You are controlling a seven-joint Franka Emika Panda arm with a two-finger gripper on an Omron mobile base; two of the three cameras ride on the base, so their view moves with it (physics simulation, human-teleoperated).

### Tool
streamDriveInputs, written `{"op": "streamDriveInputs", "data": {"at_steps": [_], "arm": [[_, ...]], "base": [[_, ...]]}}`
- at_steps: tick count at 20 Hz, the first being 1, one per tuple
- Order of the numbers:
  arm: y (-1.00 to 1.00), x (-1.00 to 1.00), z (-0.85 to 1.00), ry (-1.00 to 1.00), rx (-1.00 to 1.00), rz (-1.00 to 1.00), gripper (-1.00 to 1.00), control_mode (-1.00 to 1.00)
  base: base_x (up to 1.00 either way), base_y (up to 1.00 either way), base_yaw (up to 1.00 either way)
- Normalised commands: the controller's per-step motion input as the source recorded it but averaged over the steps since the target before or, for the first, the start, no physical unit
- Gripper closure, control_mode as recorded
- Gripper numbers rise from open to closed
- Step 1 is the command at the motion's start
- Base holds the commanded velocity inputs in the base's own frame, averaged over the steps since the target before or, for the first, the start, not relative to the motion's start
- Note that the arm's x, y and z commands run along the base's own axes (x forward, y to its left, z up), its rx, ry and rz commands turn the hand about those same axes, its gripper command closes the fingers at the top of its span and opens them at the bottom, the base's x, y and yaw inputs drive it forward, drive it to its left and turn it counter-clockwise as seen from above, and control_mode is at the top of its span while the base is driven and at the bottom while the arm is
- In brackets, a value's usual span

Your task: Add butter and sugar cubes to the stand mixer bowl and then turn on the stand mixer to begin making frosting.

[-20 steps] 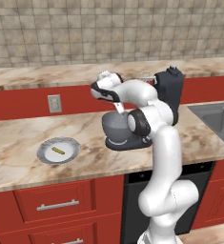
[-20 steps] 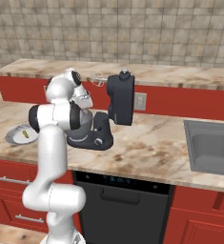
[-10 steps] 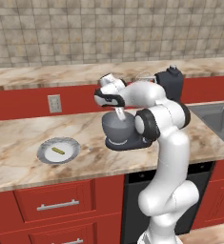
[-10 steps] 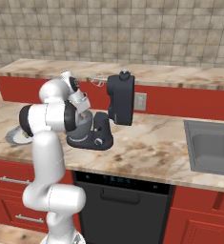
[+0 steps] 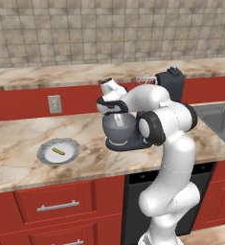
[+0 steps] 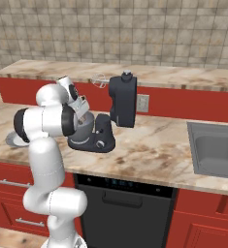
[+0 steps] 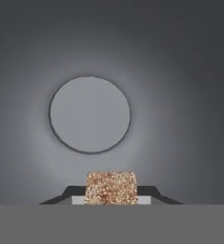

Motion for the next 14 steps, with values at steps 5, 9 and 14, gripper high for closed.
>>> {"op": "streamDriveInputs", "data": {"at_steps": [5, 9, 14], "arm": [[0.34, 0.25, -0.38, 0.0, 0.0, 0.0, -1.0, -1.0], [0.04, -0.01, -0.03, 0.0, 0.0, 0.0, -1.0, -1.0], [0.16, -0.17, 0.39, -0.01, 0.01, 0.0, -1.0, -1.0]], "base": [[0.0, 0.0, 0.0], [0.0, 0.0, 0.0], [0.0, 0.0, 0.0]]}}
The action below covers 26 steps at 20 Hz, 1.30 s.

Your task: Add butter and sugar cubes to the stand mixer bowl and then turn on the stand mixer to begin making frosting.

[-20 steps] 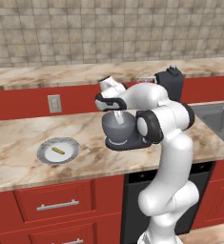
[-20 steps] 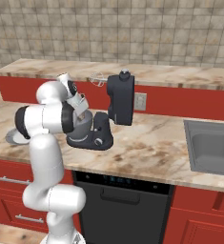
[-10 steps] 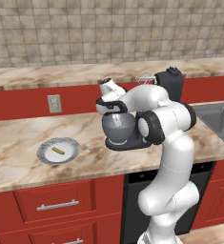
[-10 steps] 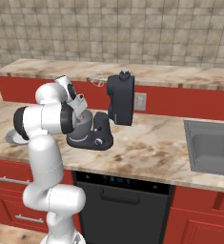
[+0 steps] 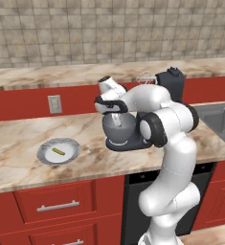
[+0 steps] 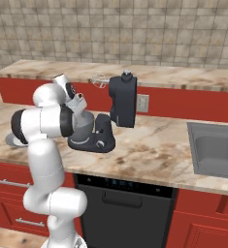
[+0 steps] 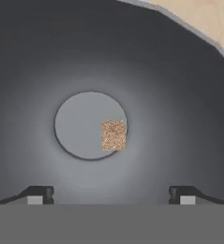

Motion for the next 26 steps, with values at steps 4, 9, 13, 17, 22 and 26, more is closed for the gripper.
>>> {"op": "streamDriveInputs", "data": {"at_steps": [4, 9, 13, 17, 22, 26], "arm": [[0.36, -0.57, 0.98, -0.01, 0.03, 0.0, -1.0, -1.0], [0.39, -0.88, 0.86, 0.0, 0.02, 0.0, -1.0, -1.0], [0.48, -1.0, 0.26, 0.0, 0.0, -0.04, -1.0, -1.0], [0.56, -0.85, 0.0, 0.04, 0.0, -0.08, -1.0, -1.0], [0.55, -0.42, -0.04, 0.13, 0.0, -0.06, -1.0, -1.0], [0.29, 0.01, -0.24, 0.21, 0.0, -0.07, -1.0, -1.0]], "base": [[0.0, 0.0, 0.0], [0.0, 0.0, 0.0], [0.0, 0.0, 0.0], [0.0, 0.0, 0.0], [0.0, 0.0, 0.0], [0.0, 0.0, 0.0]]}}
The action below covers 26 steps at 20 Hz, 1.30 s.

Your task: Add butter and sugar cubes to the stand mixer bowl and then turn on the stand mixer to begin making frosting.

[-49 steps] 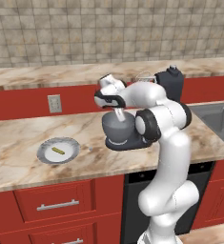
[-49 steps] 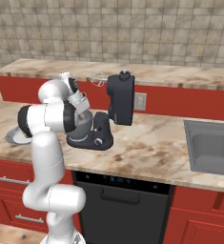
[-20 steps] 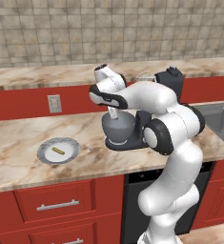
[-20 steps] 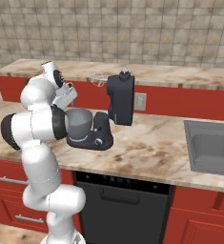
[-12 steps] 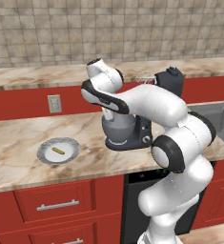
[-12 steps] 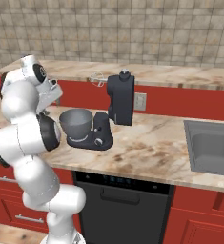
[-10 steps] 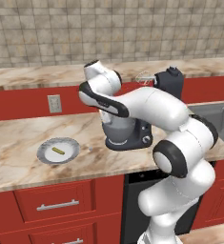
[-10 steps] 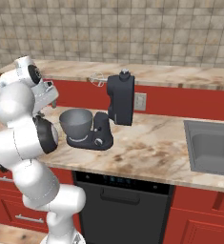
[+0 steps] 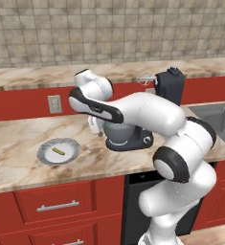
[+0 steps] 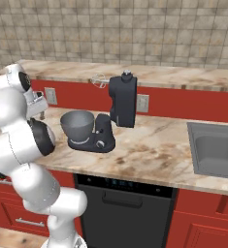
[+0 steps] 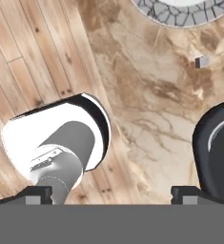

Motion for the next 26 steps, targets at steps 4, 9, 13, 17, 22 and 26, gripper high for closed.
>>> {"op": "streamDriveInputs", "data": {"at_steps": [4, 9, 13, 17, 22, 26], "arm": [[0.24, 0.09, -0.54, 0.17, -0.01, -0.03, -1.0, -1.0], [0.31, 0.01, -0.53, -0.02, 0.0, 0.0, -1.0, -1.0], [0.16, 0.0, -0.22, -0.17, 0.0, 0.0, -1.0, -1.0], [0.03, 0.19, -0.24, -0.12, 0.0, 0.0, -1.0, -1.0], [0.05, 0.4, -0.36, -0.02, 0.0, 0.0, -1.0, -1.0], [0.18, 0.53, -0.34, 0.0, -0.01, 0.0, -1.0, -1.0]], "base": [[0.0, 0.0, 0.0], [0.0, 0.0, 0.0], [0.0, 0.0, 0.0], [0.0, 0.0, 0.0], [0.0, 0.0, 0.0], [0.0, 0.0, 0.0]]}}
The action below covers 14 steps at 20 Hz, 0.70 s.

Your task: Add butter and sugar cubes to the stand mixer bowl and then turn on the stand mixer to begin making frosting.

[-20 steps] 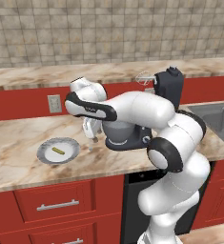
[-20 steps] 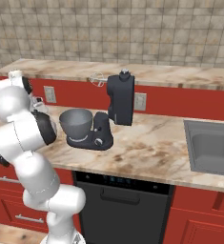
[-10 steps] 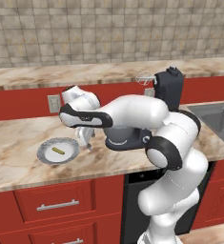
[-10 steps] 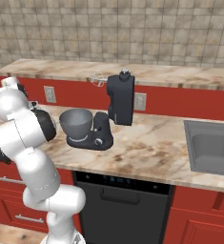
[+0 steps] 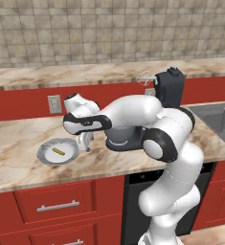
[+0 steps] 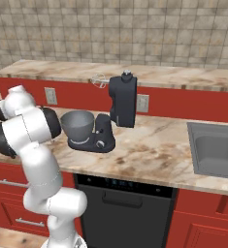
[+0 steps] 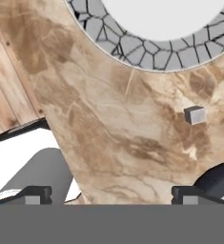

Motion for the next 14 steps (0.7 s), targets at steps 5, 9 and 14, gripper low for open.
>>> {"op": "streamDriveInputs", "data": {"at_steps": [5, 9, 14], "arm": [[0.18, 0.49, -0.2, 0.0, -0.02, 0.0, -1.0, -1.0], [0.02, 0.45, -0.14, 0.0, -0.06, 0.0, -1.0, -1.0], [0.0, 0.35, -0.17, 0.0, -0.09, 0.0, -1.0, -1.0]], "base": [[0.0, 0.0, 0.0], [0.0, 0.0, 0.0], [0.0, 0.0, 0.0]]}}
